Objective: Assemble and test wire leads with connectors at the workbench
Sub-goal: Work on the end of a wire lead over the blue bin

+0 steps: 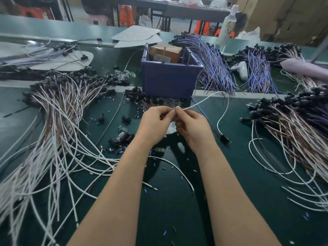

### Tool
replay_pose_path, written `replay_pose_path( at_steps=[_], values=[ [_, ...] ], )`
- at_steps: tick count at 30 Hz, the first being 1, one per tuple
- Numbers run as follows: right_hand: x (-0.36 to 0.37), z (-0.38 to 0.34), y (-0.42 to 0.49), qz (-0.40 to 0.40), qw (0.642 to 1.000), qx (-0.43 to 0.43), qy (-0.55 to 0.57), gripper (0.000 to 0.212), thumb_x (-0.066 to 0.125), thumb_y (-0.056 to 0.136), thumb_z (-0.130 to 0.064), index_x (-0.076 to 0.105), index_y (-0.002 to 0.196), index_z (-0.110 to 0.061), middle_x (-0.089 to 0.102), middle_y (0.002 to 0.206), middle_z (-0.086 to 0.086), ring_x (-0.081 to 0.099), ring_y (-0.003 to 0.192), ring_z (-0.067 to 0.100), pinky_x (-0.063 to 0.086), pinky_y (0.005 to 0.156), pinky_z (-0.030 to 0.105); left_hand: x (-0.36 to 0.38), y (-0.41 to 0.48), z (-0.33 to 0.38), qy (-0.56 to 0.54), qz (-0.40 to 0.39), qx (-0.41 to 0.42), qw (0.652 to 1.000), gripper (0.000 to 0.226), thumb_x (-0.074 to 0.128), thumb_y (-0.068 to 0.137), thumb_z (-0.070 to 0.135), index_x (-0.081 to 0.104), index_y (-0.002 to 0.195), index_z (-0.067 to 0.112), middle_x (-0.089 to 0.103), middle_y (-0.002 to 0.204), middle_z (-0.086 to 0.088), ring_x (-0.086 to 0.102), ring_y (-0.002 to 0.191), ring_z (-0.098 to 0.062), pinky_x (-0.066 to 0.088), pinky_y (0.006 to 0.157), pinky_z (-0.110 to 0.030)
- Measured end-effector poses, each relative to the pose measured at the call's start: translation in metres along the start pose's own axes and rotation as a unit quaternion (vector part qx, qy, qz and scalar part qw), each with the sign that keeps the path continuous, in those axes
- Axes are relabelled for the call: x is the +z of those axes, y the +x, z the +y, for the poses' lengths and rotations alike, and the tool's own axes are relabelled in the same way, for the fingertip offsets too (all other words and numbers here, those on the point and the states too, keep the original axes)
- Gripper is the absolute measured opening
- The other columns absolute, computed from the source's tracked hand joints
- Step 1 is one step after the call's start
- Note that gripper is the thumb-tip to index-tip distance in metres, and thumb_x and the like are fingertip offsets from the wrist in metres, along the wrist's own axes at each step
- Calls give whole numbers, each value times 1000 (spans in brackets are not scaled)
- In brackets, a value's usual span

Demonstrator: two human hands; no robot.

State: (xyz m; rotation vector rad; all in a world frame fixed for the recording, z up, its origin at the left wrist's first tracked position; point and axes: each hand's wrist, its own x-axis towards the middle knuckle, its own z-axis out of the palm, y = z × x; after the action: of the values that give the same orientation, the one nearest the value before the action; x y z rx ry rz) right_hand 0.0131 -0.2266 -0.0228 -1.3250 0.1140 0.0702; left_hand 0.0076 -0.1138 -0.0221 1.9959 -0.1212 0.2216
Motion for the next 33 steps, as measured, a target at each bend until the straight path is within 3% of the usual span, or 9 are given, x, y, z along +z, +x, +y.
replay_pose_path(
  at_steps=[2, 6, 15, 21, 24, 25, 27, 30, 33],
  values=[
    [2, 2, 1, 11, 1000, -27, 4, 15, 57, 93, -9, 62, 80, -7, 58, 64, 5, 46, 53, 8, 38, 49, 14, -1, 0, 1, -8, -2, 0, 1000, 19, 55, 95, 18, 73, 96, 15, 67, 77, 10, 62, 75, 0, 47, 73, -10],
    [3, 2, 3, 34, 998, -53, 2, 18, 59, 92, -6, 63, 75, -8, 61, 61, 1, 45, 47, 3, 36, 47, 12, -4, 1, 0, 65, 17, 0, 998, 24, 56, 95, 25, 72, 81, 14, 59, 59, 8, 47, 47, 2, 35, 47, -8],
    [6, 2, 2, 30, 998, -29, 43, 20, 58, 92, -7, 65, 73, -7, 64, 55, -3, 51, 46, 1, 45, 50, 11, -12, 1, 4, 44, -22, -21, 999, 36, 54, 96, 28, 63, 63, 19, 46, 49, 10, 37, 39, -1, 28, 44, -13],
    [-24, -17, 5, 126, 967, -27, 218, 17, 57, 91, -1, 61, 75, -4, 64, 54, -1, 56, 45, 2, 48, 48, 10, -47, 4, -16, 28, 79, -117, 990, 31, 53, 96, 25, 72, 74, 15, 52, 56, -2, 44, 57, -21, 33, 60, -27],
    [-13, -13, 3, 85, 972, -12, 220, 15, 57, 91, -1, 62, 78, -4, 66, 55, -2, 59, 48, 3, 50, 50, 12, -32, 6, -10, 146, 119, -129, 974, 26, 51, 94, 16, 67, 114, 13, 64, 113, -13, 57, 106, -29, 41, 90, -31],
    [-9, -12, 3, 74, 973, -7, 220, 14, 56, 92, -2, 62, 79, -3, 66, 56, -2, 60, 48, 3, 50, 50, 12, -27, 5, -7, 179, 93, -135, 970, 37, 51, 92, 14, 57, 129, 18, 49, 137, -12, 44, 125, -29, 35, 103, -35],
    [-6, -11, 3, 59, 969, -2, 238, 14, 55, 92, -2, 62, 80, -3, 66, 56, -1, 61, 49, 3, 50, 50, 12, -23, 3, -1, 224, 31, -124, 966, 50, 52, 92, 20, 42, 141, 24, 20, 155, -10, 17, 141, -31, 20, 116, -42],
    [-3, -11, 4, 44, 964, 3, 262, 15, 55, 93, -3, 62, 80, -4, 67, 58, 0, 62, 51, 4, 50, 51, 12, -16, 0, 10, 188, -43, -32, 981, 35, 46, 98, 30, 60, 126, 14, 48, 140, -10, 40, 131, -25, 31, 108, -31],
    [5, -8, 3, 15, 964, 16, 265, 11, 57, 92, -10, 64, 84, -7, 68, 68, -1, 63, 65, 9, 54, 65, 19, 7, -9, 31, 11, -95, -18, 995, 33, 36, 102, 29, 63, 111, 11, 64, 112, -5, 58, 104, -19, 41, 84, -24]
  ],
)
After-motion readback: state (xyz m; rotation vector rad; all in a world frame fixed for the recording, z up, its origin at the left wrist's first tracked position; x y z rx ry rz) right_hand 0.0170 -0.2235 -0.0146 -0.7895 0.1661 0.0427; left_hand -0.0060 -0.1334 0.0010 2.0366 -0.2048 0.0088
